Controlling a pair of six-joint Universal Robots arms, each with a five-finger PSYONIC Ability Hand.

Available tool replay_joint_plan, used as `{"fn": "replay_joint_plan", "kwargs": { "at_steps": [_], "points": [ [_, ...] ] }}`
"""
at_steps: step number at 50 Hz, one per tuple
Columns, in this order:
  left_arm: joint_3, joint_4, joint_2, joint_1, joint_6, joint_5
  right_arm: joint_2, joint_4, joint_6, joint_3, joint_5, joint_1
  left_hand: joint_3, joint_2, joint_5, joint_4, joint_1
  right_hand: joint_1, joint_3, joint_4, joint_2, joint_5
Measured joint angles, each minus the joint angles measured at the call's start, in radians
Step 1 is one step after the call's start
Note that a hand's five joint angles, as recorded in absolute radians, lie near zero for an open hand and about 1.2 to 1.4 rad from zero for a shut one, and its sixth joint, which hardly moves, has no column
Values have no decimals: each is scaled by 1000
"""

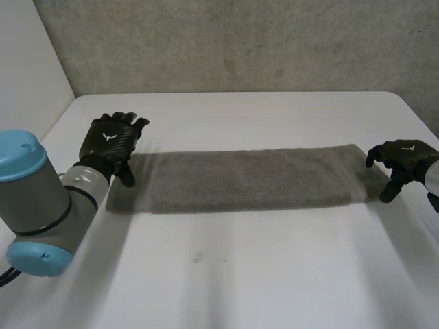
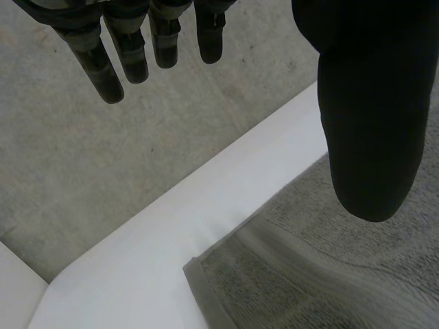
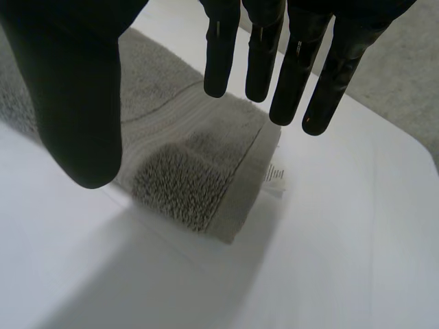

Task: Fold the laundry

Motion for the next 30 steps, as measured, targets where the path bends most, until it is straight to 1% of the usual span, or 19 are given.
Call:
{"fn": "replay_joint_plan", "kwargs": {
  "at_steps": [6, 13, 15, 17, 18, 19, 20, 23, 26, 28, 29, 30],
  "points": [
    [-19, 19, -5, 3, 3, 0, 57, -78, -2, 3, -28, -18, 0, 0, 0, 0, 0, 78, 94, 88, 97, 85],
    [-23, 20, -5, 4, 6, 1, 101, -152, -3, 5, -30, -24, 0, 0, 0, 0, 0, 196, 228, 223, 234, 214],
    [-23, 22, -6, 4, 6, 1, 113, -169, -3, 5, -29, -25, 0, 0, 0, 0, 0, 199, 234, 228, 238, 218],
    [-25, 24, -6, 4, 6, 1, 131, -188, -6, 1, -26, -26, 0, 0, 0, 0, 0, 412, 474, 472, 493, 461],
    [-25, 25, -6, 4, 6, 1, 135, -192, -6, 0, -26, -26, 0, 0, 0, 0, 0, 433, 512, 498, 519, 487],
    [-26, 28, -6, 4, 6, 1, 143, -197, -10, -2, -25, -26, 0, 0, 0, 0, 0, 528, 630, 631, 638, 524],
    [-28, 30, -6, 4, 6, 1, 149, -200, -14, -5, -23, -26, 0, 0, 0, 0, 0, 545, 669, 671, 676, 524],
    [-31, 34, -6, 4, 6, 1, 155, -203, -23, -9, -19, -27, 0, 0, 0, 0, 0, 547, 686, 690, 686, 524],
    [-35, 39, -4, 4, 6, 1, 160, -203, -58, -20, 11, -40, 0, 0, 0, 0, 0, 547, 688, 693, 686, 524],
    [-39, 41, -2, 4, 6, 1, 156, -202, -85, -32, 55, -58, 0, 0, 0, 0, 0, 547, 688, 693, 686, 524],
    [-39, 41, -2, 4, 6, 1, 156, -202, -85, -32, 55, -58, 0, 0, 0, 0, 0, 547, 688, 693, 686, 524],
    [-40, 41, -1, 5, 6, 1, 154, -201, -95, -36, 74, -64, 0, 0, 0, 0, 0, 547, 688, 693, 686, 524]
  ]
}}
